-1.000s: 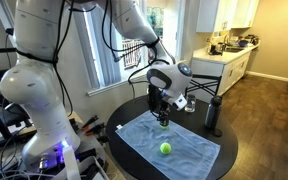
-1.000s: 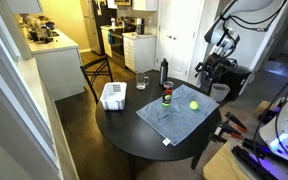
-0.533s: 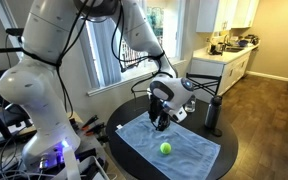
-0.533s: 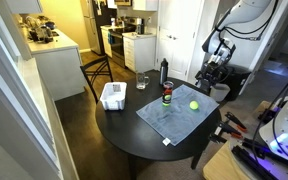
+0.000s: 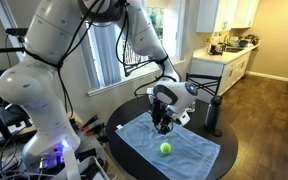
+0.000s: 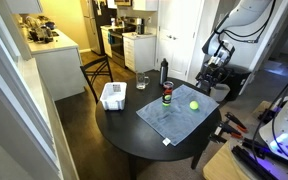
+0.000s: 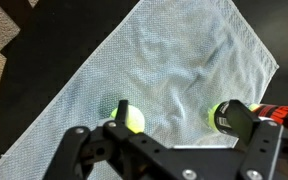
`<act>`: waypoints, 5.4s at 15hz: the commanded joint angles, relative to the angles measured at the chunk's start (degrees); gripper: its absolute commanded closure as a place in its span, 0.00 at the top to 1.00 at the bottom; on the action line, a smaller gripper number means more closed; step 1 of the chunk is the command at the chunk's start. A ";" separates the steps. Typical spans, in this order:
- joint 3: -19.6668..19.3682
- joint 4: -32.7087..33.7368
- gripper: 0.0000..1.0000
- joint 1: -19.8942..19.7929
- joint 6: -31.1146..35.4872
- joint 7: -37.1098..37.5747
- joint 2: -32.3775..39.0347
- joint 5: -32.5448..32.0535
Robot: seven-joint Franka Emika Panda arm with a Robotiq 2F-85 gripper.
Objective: Lift the tennis ball from the towel and put it in the tennis container
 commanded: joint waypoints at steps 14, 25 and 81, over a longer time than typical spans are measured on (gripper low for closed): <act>2.37 20.90 1.00 0.61 2.84 17.06 22.51 -0.41; 1.56 50.18 1.00 0.17 -18.96 41.42 39.98 -9.55; 3.03 62.06 0.43 4.29 -2.06 46.47 43.37 -18.52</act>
